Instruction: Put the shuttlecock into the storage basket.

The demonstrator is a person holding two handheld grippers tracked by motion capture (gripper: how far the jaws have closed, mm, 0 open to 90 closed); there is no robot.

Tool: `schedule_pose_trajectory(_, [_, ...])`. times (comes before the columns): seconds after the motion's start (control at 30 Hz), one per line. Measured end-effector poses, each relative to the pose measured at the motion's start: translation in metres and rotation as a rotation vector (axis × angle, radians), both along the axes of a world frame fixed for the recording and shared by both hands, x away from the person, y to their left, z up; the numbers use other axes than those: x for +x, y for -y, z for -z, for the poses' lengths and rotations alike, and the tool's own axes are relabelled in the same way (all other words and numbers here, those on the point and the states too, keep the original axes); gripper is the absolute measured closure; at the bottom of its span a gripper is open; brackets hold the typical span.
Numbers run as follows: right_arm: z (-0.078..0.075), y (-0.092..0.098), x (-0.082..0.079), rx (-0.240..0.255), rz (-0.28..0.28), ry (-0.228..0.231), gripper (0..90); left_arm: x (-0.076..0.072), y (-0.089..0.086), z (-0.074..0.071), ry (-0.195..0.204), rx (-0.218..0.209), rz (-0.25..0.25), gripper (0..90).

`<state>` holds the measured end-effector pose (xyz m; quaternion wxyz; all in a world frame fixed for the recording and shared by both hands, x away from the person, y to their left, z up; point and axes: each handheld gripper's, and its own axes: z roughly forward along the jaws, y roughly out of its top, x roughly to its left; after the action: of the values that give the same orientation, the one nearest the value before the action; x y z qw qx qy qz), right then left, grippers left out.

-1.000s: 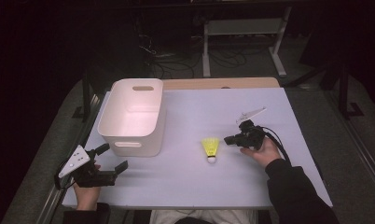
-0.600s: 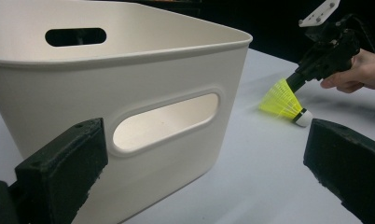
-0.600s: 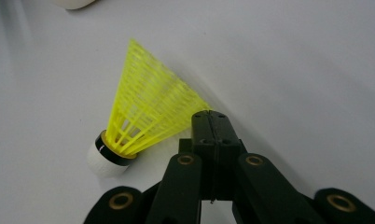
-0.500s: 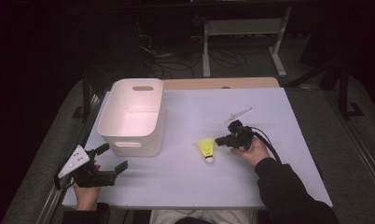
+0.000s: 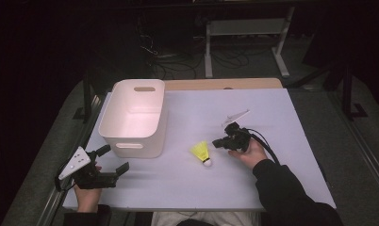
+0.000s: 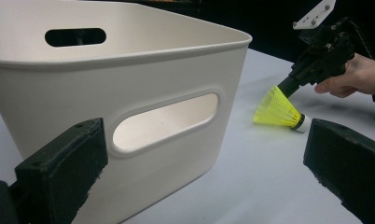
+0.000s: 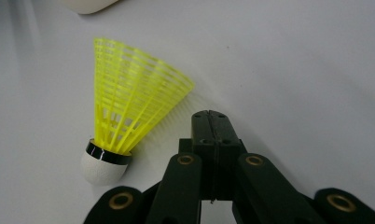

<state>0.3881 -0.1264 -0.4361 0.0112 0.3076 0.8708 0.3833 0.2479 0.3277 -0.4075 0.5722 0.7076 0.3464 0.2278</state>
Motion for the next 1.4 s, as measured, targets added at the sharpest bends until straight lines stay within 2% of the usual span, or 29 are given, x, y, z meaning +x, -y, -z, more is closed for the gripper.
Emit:
schedule_pose_trajectory(0.5, [-0.005, 0.002, -0.002, 0.017, 0.003, 0.011, 89.5, 0.0, 0.0, 0.0, 0.0, 0.0, 0.001, 0.0])
schedule_pose_trajectory(1.1, [-0.002, -0.02, -0.003, 0.025, -0.047, 0.012, 89.5, 0.0, 0.0, 0.0, -0.001, 0.002, 0.002, 0.0])
schedule_pose_trajectory(1.4, [-0.005, -0.02, -0.006, 0.027, -0.042, 0.023, 89.4, 0.0, 0.0, 0.0, -0.001, 0.002, 0.003, 0.0])
